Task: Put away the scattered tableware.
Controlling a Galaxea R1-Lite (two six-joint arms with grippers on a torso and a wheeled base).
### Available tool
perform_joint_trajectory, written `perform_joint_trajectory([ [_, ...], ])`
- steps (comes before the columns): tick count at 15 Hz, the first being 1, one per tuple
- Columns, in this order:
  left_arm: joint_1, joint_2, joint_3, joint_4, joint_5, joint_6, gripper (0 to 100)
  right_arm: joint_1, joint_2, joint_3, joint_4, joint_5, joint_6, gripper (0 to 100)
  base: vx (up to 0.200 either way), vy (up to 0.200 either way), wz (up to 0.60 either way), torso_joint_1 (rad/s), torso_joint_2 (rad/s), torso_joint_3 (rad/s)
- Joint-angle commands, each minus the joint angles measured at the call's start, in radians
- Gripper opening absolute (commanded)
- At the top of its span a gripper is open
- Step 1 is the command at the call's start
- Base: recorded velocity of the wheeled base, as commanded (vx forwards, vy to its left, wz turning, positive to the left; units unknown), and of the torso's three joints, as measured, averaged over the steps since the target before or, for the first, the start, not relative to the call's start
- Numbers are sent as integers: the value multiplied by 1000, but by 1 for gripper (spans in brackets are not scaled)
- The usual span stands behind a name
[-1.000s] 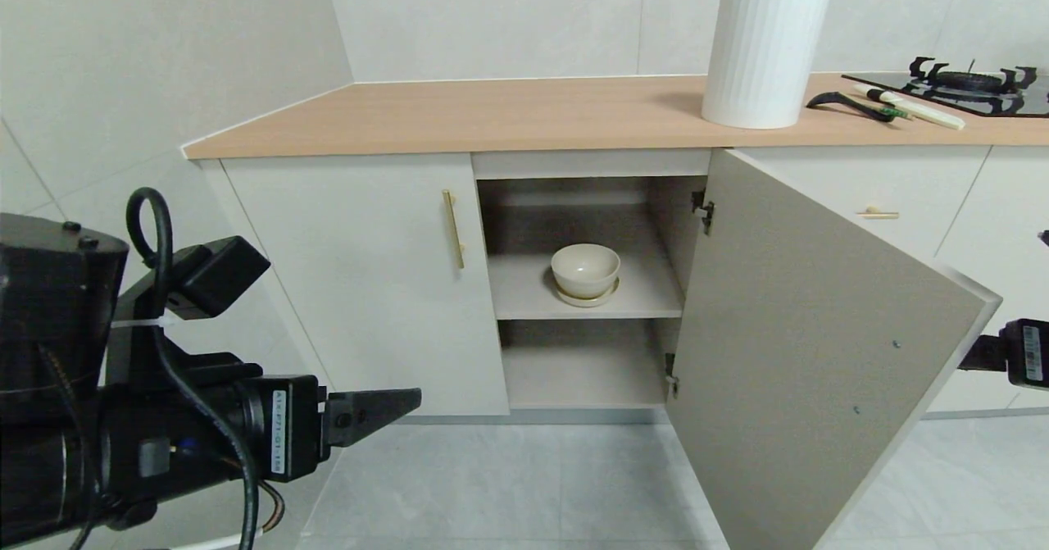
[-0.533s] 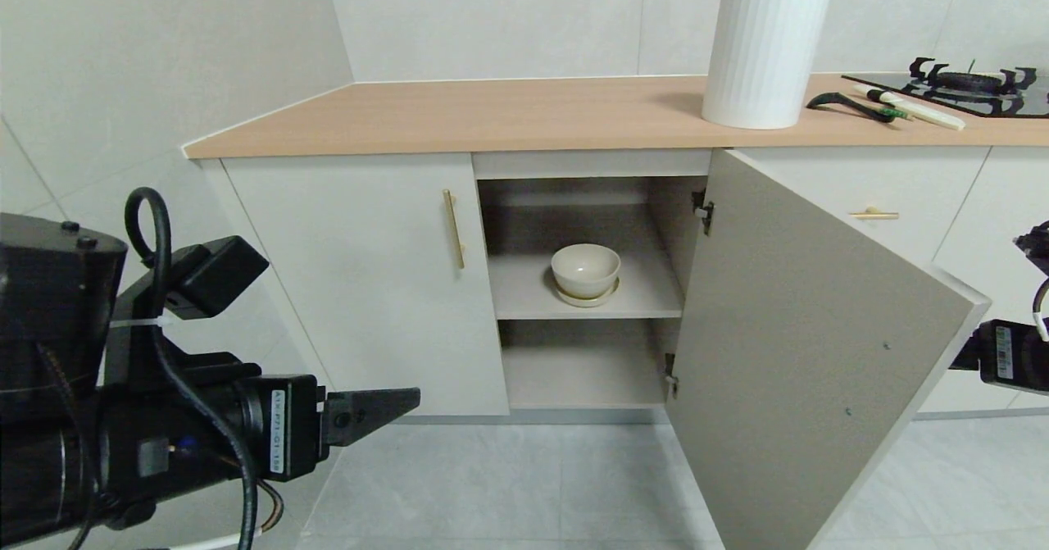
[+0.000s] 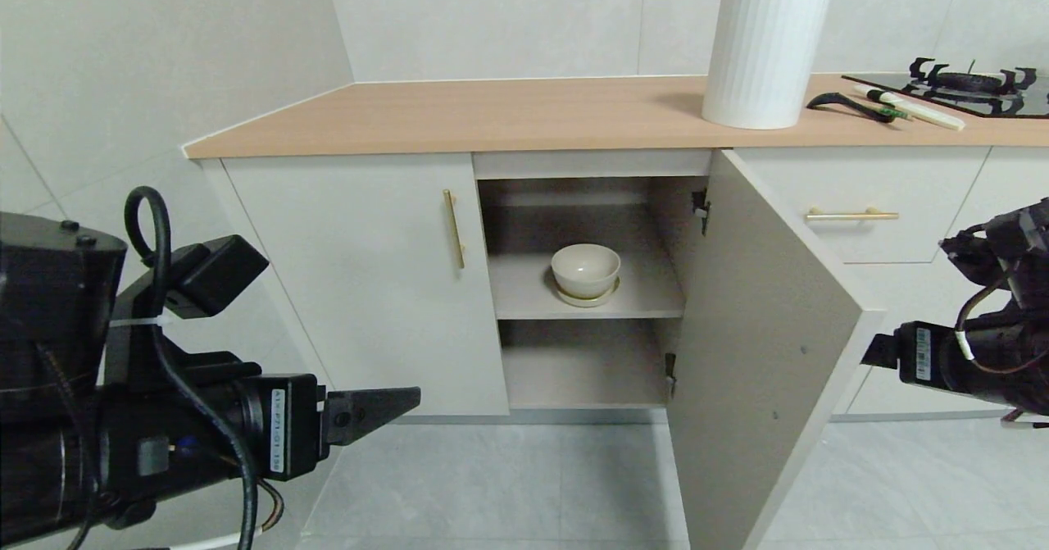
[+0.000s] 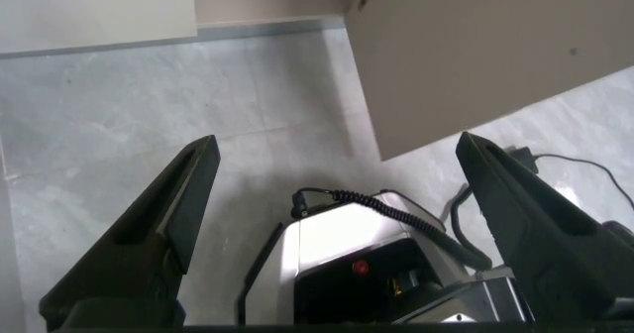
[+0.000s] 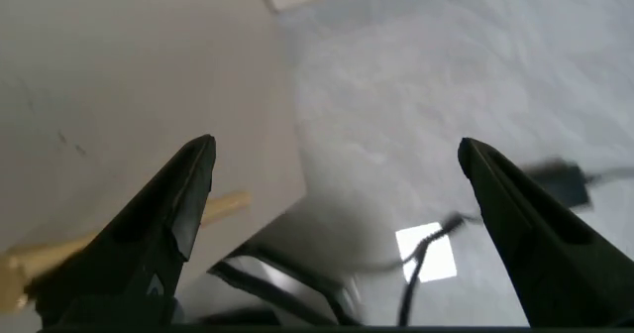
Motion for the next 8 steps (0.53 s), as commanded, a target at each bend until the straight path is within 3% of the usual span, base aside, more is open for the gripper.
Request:
perform_joint_trajectory([
  [1, 1, 0, -2, 1, -1, -1, 100, 61, 41, 30, -55, -3, 0, 100, 0, 0, 0, 0, 0, 0],
  [5, 1, -3, -5, -1, 1, -2, 100, 173, 156, -38, -153, 8, -12, 100, 0, 0, 0, 0, 0, 0],
  [8, 1, -9, -8, -1, 5, -2, 100, 210, 241, -130, -153, 104, -19, 100, 0, 0, 0, 0, 0, 0],
])
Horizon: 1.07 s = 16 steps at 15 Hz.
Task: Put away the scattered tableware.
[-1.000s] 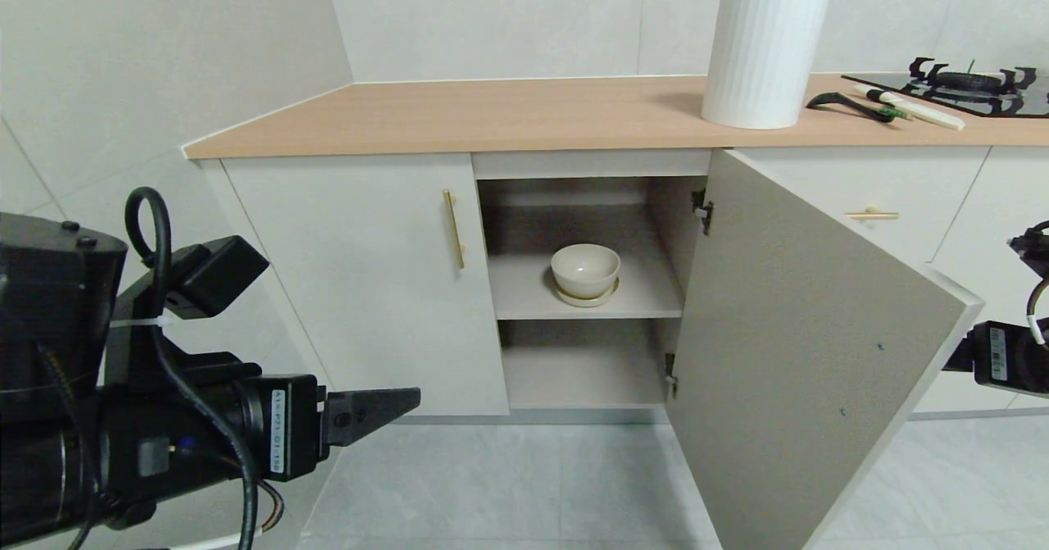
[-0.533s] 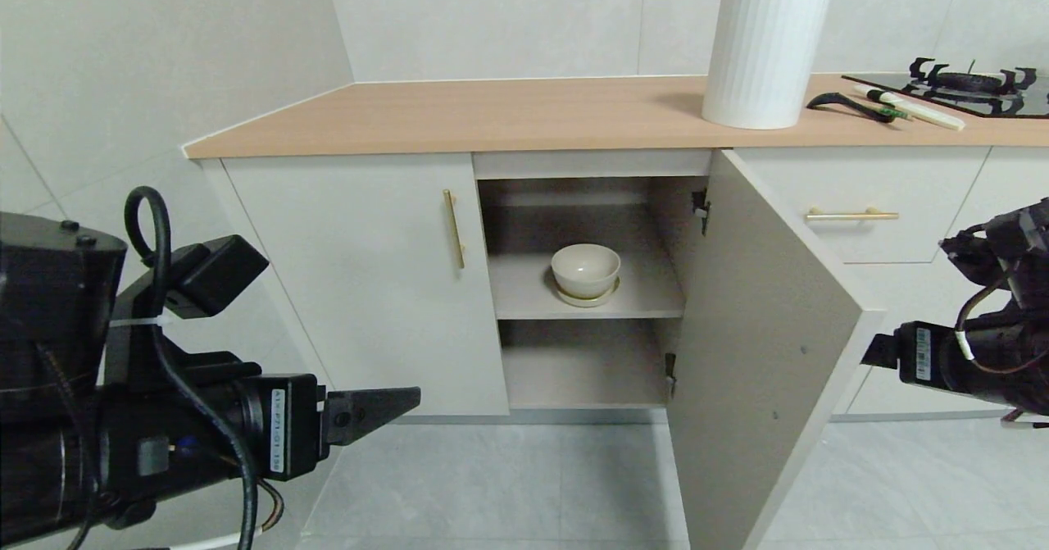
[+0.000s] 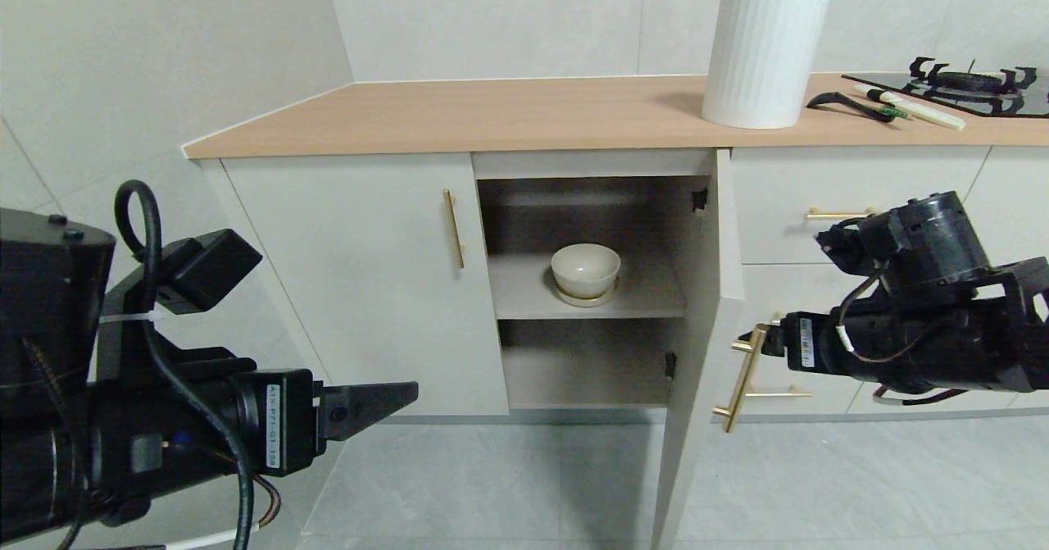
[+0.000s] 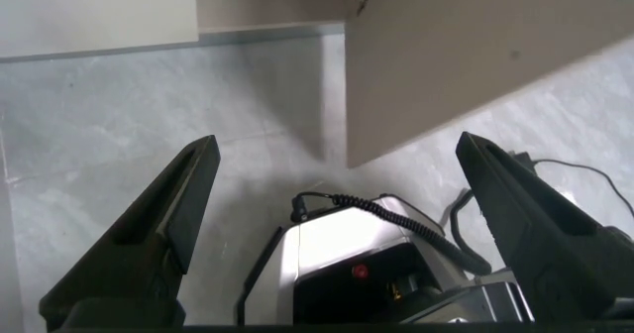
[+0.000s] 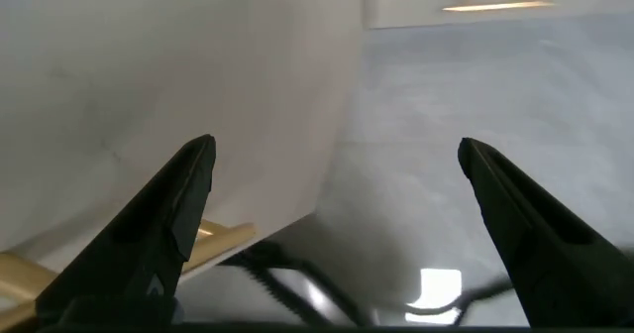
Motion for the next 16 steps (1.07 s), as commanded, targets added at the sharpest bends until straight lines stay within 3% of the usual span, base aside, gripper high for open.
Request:
perform_joint_trajectory([
  [1, 1, -2, -2, 0, 0, -1, 100, 19, 88, -72, 0, 67, -12, 100, 0, 0, 0, 0, 0, 0],
  [3, 1, -2, -2, -3, 2, 1, 100, 24, 124, -121, -3, 152, -29, 100, 0, 0, 0, 0, 0, 0],
  [6, 1, -13, 0, -6, 2, 1, 100, 27, 170, -161, -18, 192, -40, 100, 0, 0, 0, 0, 0, 0],
  [9, 1, -18, 0, -8, 2, -1, 100, 27, 239, -155, -139, 201, -40, 100, 0, 0, 0, 0, 0, 0],
  [13, 1, -15, 9, -48, 20, 1, 100, 34, 312, -156, -193, 199, -32, 100, 0, 0, 0, 0, 0, 0],
  [16, 1, -10, 10, -48, 19, 1, 100, 45, 374, -147, -328, 188, -14, 100, 0, 0, 0, 0, 0, 0],
])
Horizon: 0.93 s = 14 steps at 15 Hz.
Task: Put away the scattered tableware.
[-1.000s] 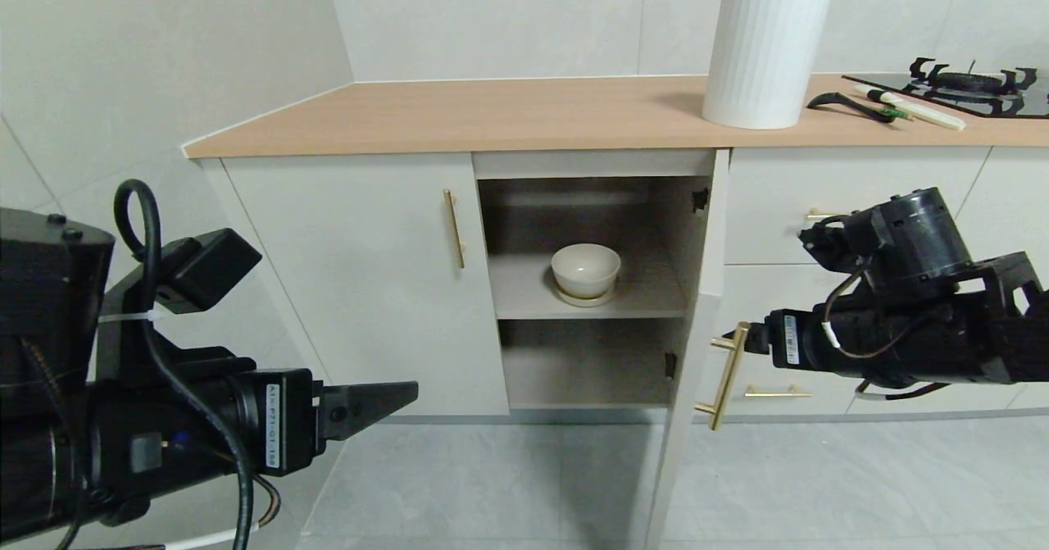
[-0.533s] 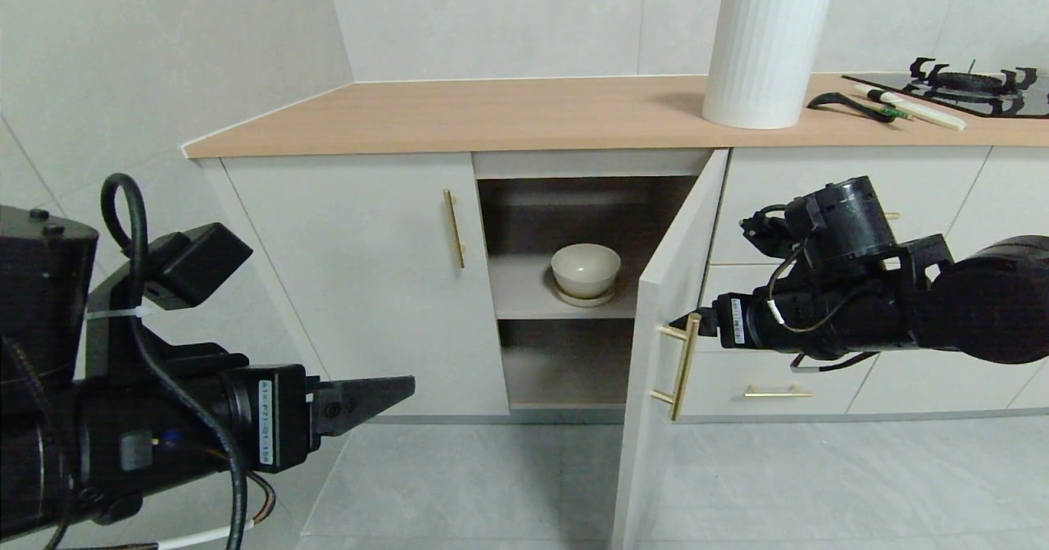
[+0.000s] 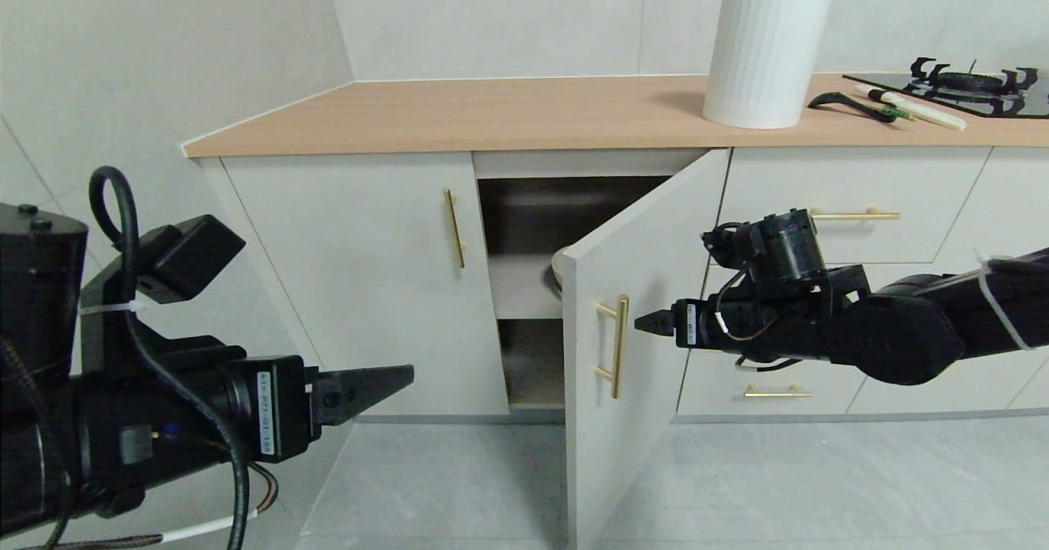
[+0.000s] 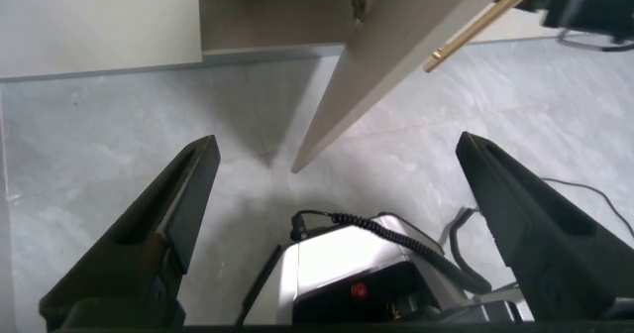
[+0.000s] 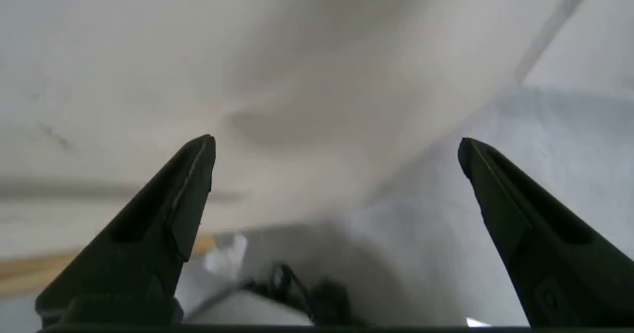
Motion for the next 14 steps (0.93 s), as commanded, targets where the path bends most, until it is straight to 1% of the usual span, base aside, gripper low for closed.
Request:
perform_joint_trajectory([
  [1, -2, 4, 1, 0, 0, 0, 100, 9, 58, 1, -46, -5, 31, 100, 0, 0, 0, 0, 0, 0],
  [3, 0, 9, 4, 0, 0, 0, 100, 11, 67, 0, -88, -5, 72, 100, 0, 0, 0, 0, 0, 0],
  [5, 0, 10, 13, 0, -2, 6, 100, 11, 80, 1, -127, -7, 78, 100, 0, 0, 0, 0, 0, 0],
  [6, 0, 10, 17, 0, 0, 23, 100, 11, 84, 0, -137, -8, 78, 100, 0, 0, 0, 0, 0, 0],
  [7, 0, 10, 20, 0, 0, 29, 100, 12, 90, -3, -144, -10, 81, 100, 0, 0, 0, 0, 0, 0],
  [9, 0, 12, 21, 0, 0, 32, 100, 14, 100, -5, -169, -25, 101, 100, 200, 0, 0, 0, 2, 2],
  [10, 0, 13, 21, 0, 0, 32, 100, 25, 118, -5, -212, -31, 118, 100, 200, 0, 0, 2, 2, 2],
  [13, 0, 13, 21, 0, -2, 32, 100, 29, 144, -8, -261, -59, 121, 100, 200, 0, 0, -1, -2, 2],
  [14, 0, 15, 21, 0, -2, 32, 100, 32, 149, -9, -279, -63, 131, 100, 0, 0, 0, 0, 0, 0],
])
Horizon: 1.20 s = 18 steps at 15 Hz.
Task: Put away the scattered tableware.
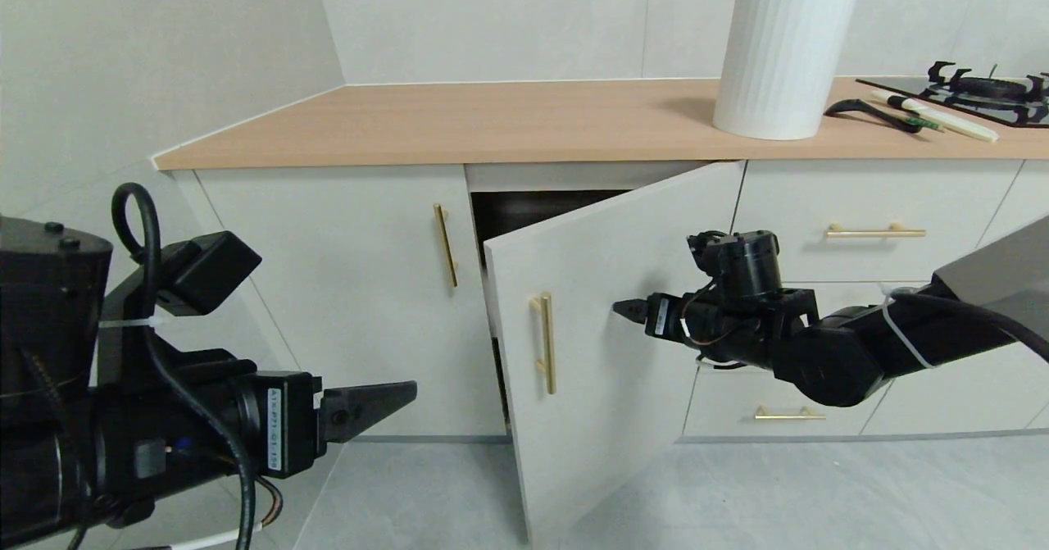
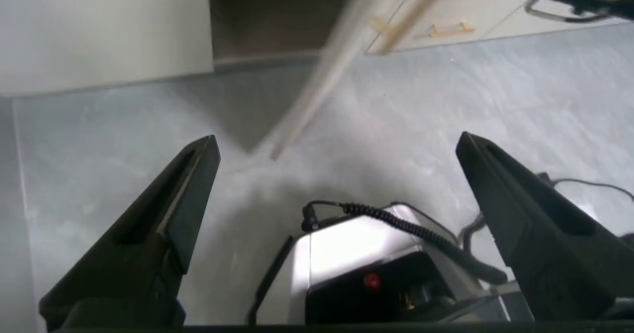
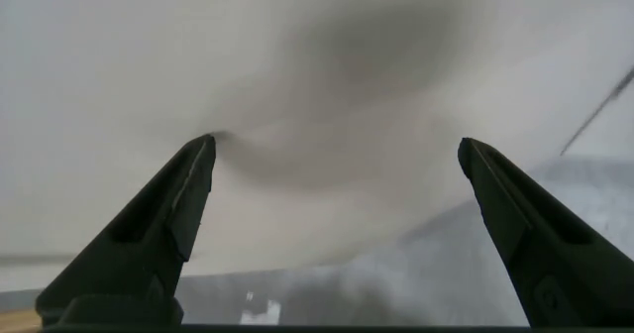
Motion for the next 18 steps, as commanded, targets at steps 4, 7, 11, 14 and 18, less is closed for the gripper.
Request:
perform_joint_trajectory([
  [4, 0, 6, 0, -1, 2, -1, 100, 13, 45, -62, -27, -38, 95, 100, 0, 0, 0, 0, 0, 0],
  [7, 0, 6, -2, -1, 3, -1, 100, 22, 105, -157, -27, -112, 170, 100, 0, 0, 0, 0, 0, 0],
  [11, 0, 6, 0, -1, 2, -1, 100, 21, 165, -249, -25, -184, 221, 100, 0, 0, 0, 0, 0, 0],
  [14, 0, 9, -2, -1, 2, -1, 100, 18, 220, -321, -25, -264, 226, 100, 0, 0, 0, 0, 0, 0],
  [18, 0, 9, -2, -1, 2, -1, 100, 6, 234, -342, -25, -273, 233, 100, 0, 0, 0, 0, 0, 0],
])
